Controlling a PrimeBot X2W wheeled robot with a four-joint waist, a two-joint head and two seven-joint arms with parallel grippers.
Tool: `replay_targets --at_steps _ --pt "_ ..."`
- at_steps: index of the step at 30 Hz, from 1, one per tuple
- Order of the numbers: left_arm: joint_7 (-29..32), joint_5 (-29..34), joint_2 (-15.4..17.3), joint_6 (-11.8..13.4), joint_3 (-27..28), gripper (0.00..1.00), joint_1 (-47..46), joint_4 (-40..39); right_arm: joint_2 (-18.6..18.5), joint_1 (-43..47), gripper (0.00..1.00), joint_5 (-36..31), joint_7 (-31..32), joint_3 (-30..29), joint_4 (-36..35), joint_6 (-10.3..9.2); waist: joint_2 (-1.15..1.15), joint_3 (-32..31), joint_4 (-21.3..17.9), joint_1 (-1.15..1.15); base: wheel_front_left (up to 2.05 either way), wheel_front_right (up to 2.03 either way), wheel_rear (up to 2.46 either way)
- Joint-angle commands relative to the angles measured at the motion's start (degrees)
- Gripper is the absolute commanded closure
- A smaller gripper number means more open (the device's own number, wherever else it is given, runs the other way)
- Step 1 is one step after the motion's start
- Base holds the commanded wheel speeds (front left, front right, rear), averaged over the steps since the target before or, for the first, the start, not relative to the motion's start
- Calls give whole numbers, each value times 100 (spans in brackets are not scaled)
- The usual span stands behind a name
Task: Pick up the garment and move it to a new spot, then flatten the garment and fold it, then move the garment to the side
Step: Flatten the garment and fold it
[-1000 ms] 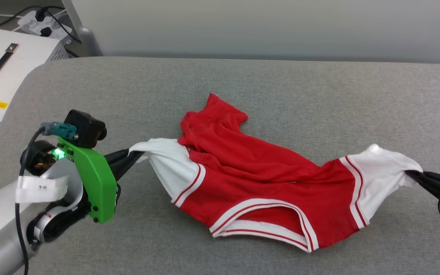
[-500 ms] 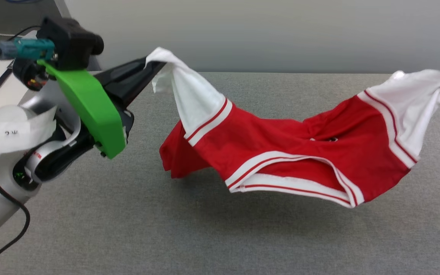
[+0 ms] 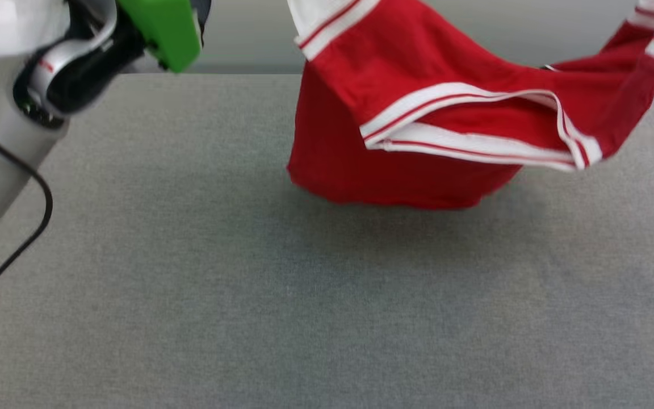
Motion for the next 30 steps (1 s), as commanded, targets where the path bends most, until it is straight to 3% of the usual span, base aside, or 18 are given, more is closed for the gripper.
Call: replay_targets --at_steps 1,13,21,30 --pt "-69 119 -124 -40 40 100 -278 229 117 -352 100 -203 -30 63 188 -3 0 397 -52 0 0 0 0" --pt "-639 441 -885 -167 493 100 -2239 2062 954 -3498 100 -1522 -473 602 2140 -3 0 1708 -224 0 0 0 0" --pt "-1229 733 -1092 -200 638 100 -3256 2783 1355 -5296 100 -2264 -1369 950 3446 -3 0 2213 -342 0 0 0 0" --pt "-1481 668 -1069 -212 752 100 -3639 3179 1673 -6189 100 -2333 -1897 1378 4584 -3 0 2621 -377 0 0 0 0"
